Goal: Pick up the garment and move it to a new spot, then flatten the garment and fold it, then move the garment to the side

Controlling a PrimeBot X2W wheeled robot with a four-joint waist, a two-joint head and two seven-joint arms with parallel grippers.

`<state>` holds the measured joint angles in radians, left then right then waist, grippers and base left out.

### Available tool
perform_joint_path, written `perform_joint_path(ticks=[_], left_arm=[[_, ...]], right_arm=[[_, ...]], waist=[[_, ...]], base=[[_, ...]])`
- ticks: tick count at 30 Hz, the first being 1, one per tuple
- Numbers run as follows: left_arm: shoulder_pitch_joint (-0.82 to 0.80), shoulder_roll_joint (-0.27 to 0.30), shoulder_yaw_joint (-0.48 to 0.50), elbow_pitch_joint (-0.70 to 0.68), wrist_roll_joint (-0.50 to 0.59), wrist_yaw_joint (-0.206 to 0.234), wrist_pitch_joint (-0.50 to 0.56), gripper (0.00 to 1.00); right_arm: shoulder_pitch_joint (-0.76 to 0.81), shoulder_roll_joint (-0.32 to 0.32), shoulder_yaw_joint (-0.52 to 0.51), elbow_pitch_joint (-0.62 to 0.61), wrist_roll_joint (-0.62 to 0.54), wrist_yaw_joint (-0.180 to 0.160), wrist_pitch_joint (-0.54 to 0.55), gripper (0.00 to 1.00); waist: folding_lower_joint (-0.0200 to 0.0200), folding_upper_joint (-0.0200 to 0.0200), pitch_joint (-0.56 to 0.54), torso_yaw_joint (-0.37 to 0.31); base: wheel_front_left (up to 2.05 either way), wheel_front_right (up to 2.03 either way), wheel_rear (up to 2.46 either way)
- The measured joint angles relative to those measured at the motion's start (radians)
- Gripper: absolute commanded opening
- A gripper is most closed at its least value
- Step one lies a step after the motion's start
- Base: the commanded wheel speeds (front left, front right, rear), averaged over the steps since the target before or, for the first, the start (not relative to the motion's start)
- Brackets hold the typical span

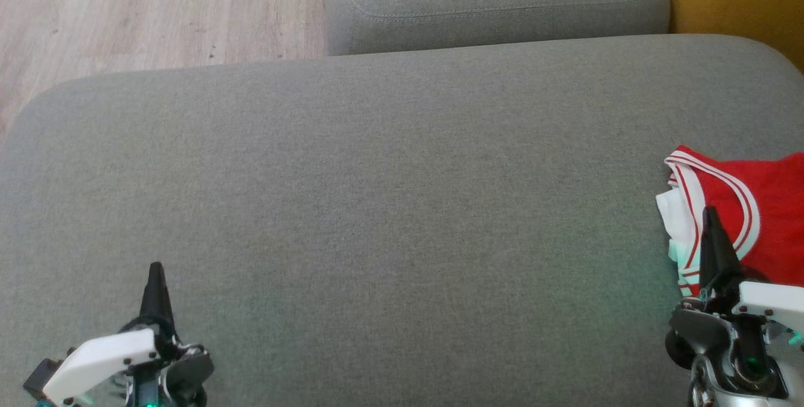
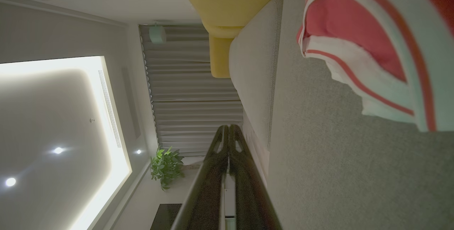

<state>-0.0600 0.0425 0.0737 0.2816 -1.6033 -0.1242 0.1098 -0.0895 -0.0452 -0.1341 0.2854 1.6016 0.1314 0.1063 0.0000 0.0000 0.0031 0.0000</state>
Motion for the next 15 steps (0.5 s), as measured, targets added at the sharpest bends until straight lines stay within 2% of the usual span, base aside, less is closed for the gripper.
perform_joint_path(ticks=[15], left_arm=[[0.0,0.0,0.0,0.0,0.0,0.0,0.0,0.0]], right_arm=[[0.0,0.0,0.0,0.0,0.0,0.0,0.0,0.0]], waist=[[0.0,0.0,0.0,0.0]], base=[[0.0,0.0,0.0]])
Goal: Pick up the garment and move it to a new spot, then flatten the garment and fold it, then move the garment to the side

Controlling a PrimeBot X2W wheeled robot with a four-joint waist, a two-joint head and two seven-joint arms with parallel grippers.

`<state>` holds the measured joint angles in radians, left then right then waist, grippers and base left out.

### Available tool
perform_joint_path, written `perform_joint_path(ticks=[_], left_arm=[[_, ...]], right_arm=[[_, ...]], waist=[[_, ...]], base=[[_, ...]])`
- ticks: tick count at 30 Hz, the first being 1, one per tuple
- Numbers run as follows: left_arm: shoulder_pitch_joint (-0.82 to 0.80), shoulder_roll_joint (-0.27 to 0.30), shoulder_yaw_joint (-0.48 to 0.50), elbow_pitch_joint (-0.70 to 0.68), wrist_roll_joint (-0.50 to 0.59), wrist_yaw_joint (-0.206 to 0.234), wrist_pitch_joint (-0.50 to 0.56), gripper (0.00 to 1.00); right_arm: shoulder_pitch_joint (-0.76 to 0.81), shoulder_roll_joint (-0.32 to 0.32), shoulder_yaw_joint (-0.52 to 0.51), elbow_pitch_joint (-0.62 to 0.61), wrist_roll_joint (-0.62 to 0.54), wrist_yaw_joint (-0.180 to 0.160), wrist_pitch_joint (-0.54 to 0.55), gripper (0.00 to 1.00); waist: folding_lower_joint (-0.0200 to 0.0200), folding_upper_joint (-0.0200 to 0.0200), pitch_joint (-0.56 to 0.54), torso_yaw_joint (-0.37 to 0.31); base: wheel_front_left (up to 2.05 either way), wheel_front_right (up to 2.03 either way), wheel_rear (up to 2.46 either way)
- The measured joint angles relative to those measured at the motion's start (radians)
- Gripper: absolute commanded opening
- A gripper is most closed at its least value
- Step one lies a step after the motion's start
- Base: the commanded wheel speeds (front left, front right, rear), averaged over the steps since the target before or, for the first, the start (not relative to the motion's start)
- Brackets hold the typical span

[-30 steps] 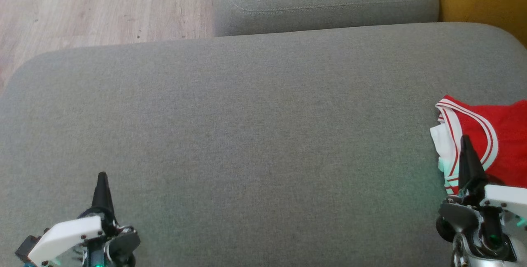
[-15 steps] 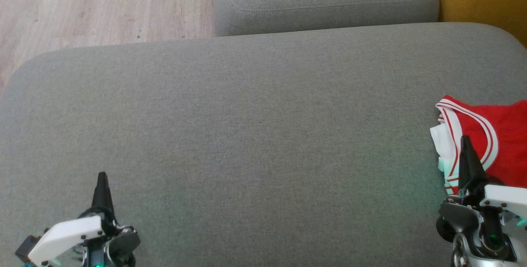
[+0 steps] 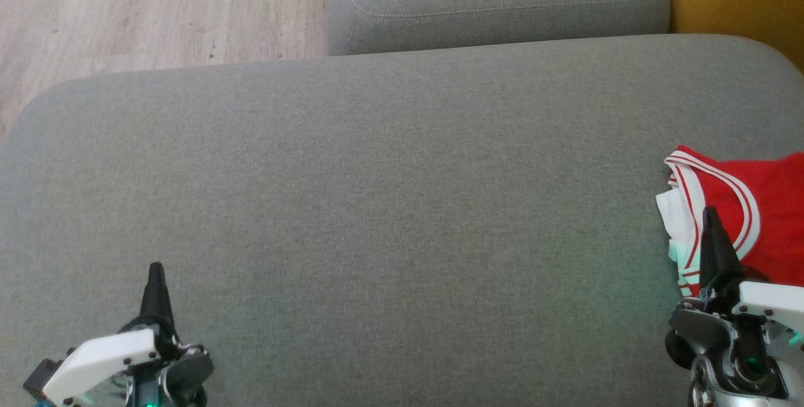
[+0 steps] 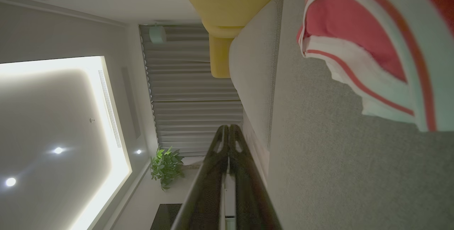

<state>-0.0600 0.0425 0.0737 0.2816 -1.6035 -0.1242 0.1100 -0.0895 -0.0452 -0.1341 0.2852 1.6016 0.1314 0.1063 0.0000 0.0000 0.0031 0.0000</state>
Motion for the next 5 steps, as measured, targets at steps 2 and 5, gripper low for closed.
perform_joint_path(ticks=[2,5], left_arm=[[0.0,0.0,0.0,0.0,0.0,0.0,0.0,0.0],[0.0,0.0,0.0,0.0,0.0,0.0,0.0,0.0]], right_arm=[[0.0,0.0,0.0,0.0,0.0,0.0,0.0,0.0],[0.0,0.0,0.0,0.0,0.0,0.0,0.0,0.0]], waist=[[0.0,0.0,0.0,0.0],[0.0,0.0,0.0,0.0]], base=[[0.0,0.0,0.0],[0.0,0.0,0.0]])
